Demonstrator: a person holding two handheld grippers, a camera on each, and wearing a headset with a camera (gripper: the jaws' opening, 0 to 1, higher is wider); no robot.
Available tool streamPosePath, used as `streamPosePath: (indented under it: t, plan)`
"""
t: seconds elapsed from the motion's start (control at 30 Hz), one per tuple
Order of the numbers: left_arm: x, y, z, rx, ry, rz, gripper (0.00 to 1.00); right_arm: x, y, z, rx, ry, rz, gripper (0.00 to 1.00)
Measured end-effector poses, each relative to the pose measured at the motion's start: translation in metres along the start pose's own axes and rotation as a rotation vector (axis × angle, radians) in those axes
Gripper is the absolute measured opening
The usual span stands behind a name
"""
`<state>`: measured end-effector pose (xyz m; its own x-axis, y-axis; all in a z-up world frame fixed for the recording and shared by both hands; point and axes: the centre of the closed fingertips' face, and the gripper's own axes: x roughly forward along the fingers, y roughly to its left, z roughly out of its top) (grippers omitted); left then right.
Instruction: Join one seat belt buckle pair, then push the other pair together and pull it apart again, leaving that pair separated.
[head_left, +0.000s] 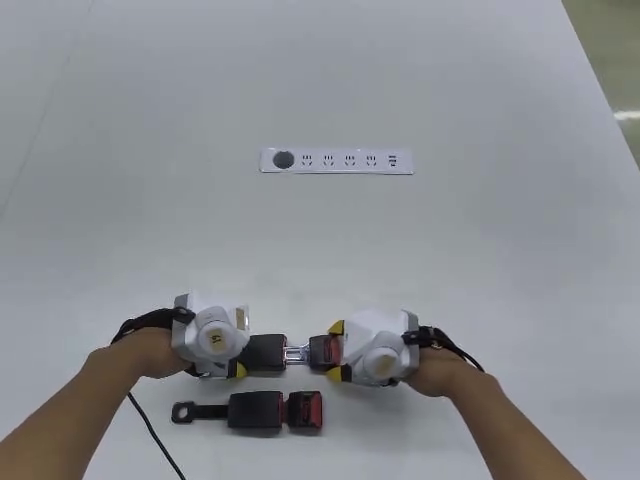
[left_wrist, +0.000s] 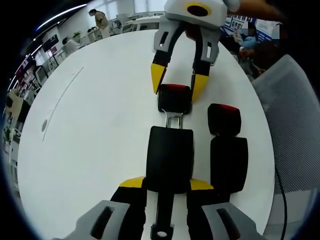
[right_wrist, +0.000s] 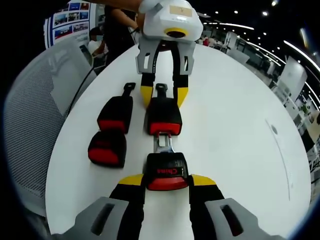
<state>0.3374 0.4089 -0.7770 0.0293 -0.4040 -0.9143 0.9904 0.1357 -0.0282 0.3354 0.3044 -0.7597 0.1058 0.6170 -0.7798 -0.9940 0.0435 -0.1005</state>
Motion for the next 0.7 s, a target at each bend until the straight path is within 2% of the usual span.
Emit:
streamPosePath:
  t: [0.1, 0.17, 0.37, 0.7]
  plan:
    - [0.0, 0.0, 0.0, -0.001, 0.003, 0.001, 0.32, 0.004, 0.001, 0.008, 0.002, -0.011, -0.002, 0.31]
    - [-0.001, -0.001, 0.001, -0.001, 0.003, 0.001, 0.32, 0.006, 0.0, 0.005, 0.006, 0.004, -0.005, 0.31]
    - [-0.001, -0.001, 0.001, -0.002, 0.003, 0.002, 0.32, 0.017, -0.004, -0.004, 0.008, -0.001, -0.005, 0.31]
    - [0.0, 0.0, 0.001, -0.004, -0.004, 0.005, 0.31, 0.018, -0.004, -0.001, 0.015, -0.003, -0.019, 0.3]
